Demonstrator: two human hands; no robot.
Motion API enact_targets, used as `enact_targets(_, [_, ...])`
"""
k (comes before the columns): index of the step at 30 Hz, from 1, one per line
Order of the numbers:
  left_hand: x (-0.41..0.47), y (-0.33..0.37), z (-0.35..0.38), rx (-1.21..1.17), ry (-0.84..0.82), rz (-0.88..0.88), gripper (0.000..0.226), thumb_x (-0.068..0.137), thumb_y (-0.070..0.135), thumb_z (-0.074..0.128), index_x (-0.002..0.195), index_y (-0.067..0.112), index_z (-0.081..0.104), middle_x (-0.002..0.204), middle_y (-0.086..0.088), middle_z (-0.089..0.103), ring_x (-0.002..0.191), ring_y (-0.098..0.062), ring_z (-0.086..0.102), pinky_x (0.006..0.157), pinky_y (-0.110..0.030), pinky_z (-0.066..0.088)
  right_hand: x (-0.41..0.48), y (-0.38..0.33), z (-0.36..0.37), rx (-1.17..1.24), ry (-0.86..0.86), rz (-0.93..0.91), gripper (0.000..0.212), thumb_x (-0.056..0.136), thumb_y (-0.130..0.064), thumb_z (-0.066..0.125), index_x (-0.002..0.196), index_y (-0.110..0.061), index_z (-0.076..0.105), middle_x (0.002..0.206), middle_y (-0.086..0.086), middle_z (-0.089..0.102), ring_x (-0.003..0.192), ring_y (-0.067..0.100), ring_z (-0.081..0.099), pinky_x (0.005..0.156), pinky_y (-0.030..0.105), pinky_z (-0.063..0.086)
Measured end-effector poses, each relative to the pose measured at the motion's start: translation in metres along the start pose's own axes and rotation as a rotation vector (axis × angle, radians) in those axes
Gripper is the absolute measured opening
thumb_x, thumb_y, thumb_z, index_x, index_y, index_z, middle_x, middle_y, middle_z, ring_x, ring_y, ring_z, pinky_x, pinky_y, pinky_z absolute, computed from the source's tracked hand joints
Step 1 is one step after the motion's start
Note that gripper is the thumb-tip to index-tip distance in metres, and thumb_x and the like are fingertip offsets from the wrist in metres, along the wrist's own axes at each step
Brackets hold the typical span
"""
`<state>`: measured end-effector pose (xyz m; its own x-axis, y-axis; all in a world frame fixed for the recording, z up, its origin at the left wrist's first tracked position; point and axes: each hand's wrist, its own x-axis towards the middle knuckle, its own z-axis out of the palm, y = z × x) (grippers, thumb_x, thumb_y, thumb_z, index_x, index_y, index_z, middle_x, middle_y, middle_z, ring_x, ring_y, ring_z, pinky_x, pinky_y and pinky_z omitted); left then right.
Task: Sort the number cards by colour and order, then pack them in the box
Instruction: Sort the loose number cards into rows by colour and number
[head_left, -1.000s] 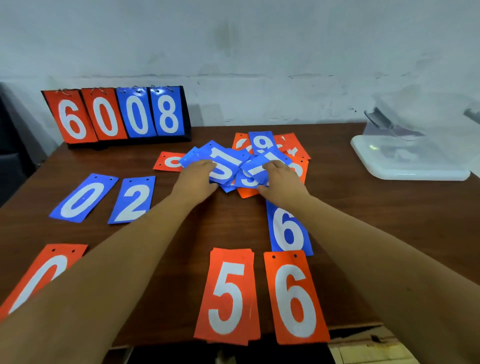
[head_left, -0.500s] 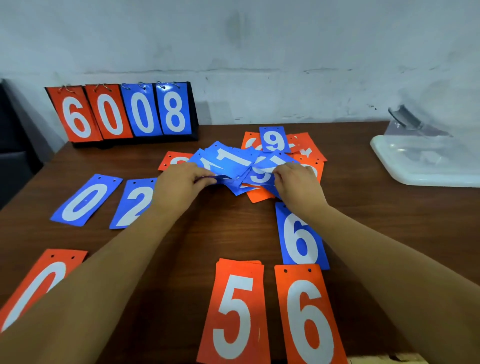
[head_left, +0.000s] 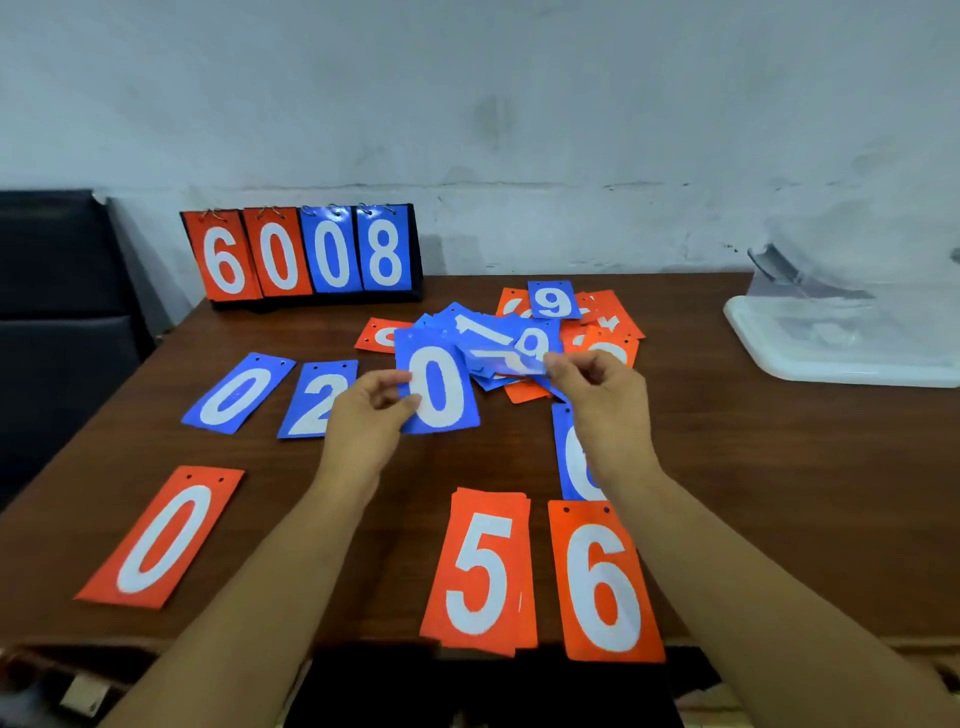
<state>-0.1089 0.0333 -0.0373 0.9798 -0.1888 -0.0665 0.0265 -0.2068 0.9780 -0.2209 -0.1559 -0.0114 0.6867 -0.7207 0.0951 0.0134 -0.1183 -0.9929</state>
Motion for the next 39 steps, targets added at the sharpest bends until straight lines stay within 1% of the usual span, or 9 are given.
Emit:
enact_targets(3, [-0.026, 0.000, 0.002, -0.201, -0.027, -0.078, 0.041, 0.087, 0.005, 0.069, 0.117, 0.028, 0.054, 0.104, -0.002, 0.066, 0.101, -0.019, 0.067, 0.069, -0.034, 0.057, -0.028, 0.013, 0.003, -0.055, -0.054, 0.080, 0.013, 0.083, -0.016, 0.075, 0.093, -0.013, 0.066, 0.089, 0.001, 0.069, 0.089, 0.013, 0.065, 0.078, 0.030, 0.056])
enact_targets(9, [-0.064, 0.000, -0.001, -0.311, -0.117, -0.113, 0.068, 0.087, 0.003, 0.067, 0.136, 0.039, 0.035, 0.113, 0.003, 0.069, 0.102, -0.018, 0.069, 0.079, -0.053, 0.059, -0.065, 0.018, 0.002, -0.129, -0.187, 0.191, 0.044, 0.084, -0.012, 0.074, 0.117, -0.028, 0.050, 0.101, -0.014, 0.056, 0.095, 0.010, 0.061, 0.075, 0.037, 0.060])
enact_targets(16, [-0.092, 0.001, -0.011, -0.243, -0.279, -0.118, 0.018, 0.097, 0.023, 0.057, 0.113, 0.030, 0.059, 0.111, 0.007, 0.070, 0.104, -0.014, 0.069, 0.086, -0.047, 0.058, -0.079, 0.006, 0.001, -0.171, -0.231, 0.276, 0.006, 0.092, -0.026, 0.065, 0.092, -0.021, 0.060, 0.096, -0.006, 0.062, 0.090, 0.010, 0.062, 0.059, 0.021, 0.051])
enact_targets(21, [-0.102, -0.003, -0.014, -0.199, -0.370, -0.040, 0.034, 0.088, 0.018, 0.068, 0.120, 0.023, 0.060, 0.113, 0.004, 0.072, 0.103, -0.016, 0.070, 0.087, -0.043, 0.058, -0.090, 0.006, 0.003, -0.093, -0.305, 0.330, 0.013, 0.091, -0.027, 0.066, 0.103, -0.022, 0.063, 0.106, -0.003, 0.066, 0.096, 0.014, 0.067, 0.075, 0.033, 0.060])
enact_targets(26, [-0.103, -0.008, -0.022, -0.096, -0.298, -0.016, 0.023, 0.084, 0.021, 0.073, 0.107, 0.022, 0.067, 0.103, 0.006, 0.074, 0.095, -0.012, 0.072, 0.072, -0.029, 0.061, -0.097, 0.006, 0.005, -0.154, -0.348, 0.267, 0.010, 0.089, -0.027, 0.067, 0.097, -0.022, 0.063, 0.101, -0.007, 0.065, 0.094, 0.011, 0.066, 0.072, 0.027, 0.059])
enact_targets(32, [-0.081, -0.005, -0.057, -0.074, -0.083, -0.086, 0.008, 0.091, 0.033, 0.065, 0.095, 0.026, 0.067, 0.096, 0.007, 0.074, 0.084, -0.010, 0.073, 0.067, -0.027, 0.058, -0.088, 0.012, 0.023, -0.146, -0.230, 0.284, 0.010, 0.089, -0.024, 0.069, 0.092, -0.021, 0.060, 0.105, -0.001, 0.065, 0.098, 0.014, 0.064, 0.074, 0.036, 0.061])
enact_targets(34, [-0.054, -0.003, -0.082, 0.026, 0.052, -0.055, 0.014, 0.098, 0.030, 0.055, 0.094, 0.024, 0.067, 0.100, 0.002, 0.072, 0.092, -0.015, 0.069, 0.070, -0.026, 0.054, -0.084, 0.010, 0.035, -0.158, -0.264, 0.268, 0.012, 0.089, -0.024, 0.069, 0.096, -0.019, 0.061, 0.105, 0.000, 0.067, 0.092, 0.013, 0.067, 0.067, 0.031, 0.061])
enact_targets(37, [-0.001, -0.006, -0.124, 0.183, 0.218, -0.137, 0.030, 0.101, 0.018, 0.048, 0.124, 0.004, 0.061, 0.132, -0.015, 0.058, 0.121, -0.033, 0.054, 0.098, -0.039, 0.045, -0.077, 0.007, 0.062, -0.182, -0.320, 0.241, 0.009, 0.090, -0.022, 0.069, 0.095, -0.019, 0.062, 0.104, 0.003, 0.068, 0.093, 0.015, 0.068, 0.074, 0.037, 0.061])
enact_targets(39, [0.030, -0.011, -0.150, 0.263, 0.228, -0.142, 0.023, 0.097, 0.006, 0.048, 0.110, -0.004, 0.065, 0.118, -0.025, 0.059, 0.110, -0.035, 0.057, 0.089, -0.039, 0.045, -0.073, 0.003, 0.083, -0.165, -0.370, 0.241, 0.007, 0.090, -0.020, 0.068, 0.090, -0.021, 0.061, 0.099, 0.001, 0.067, 0.090, 0.015, 0.067, 0.078, 0.042, 0.061])
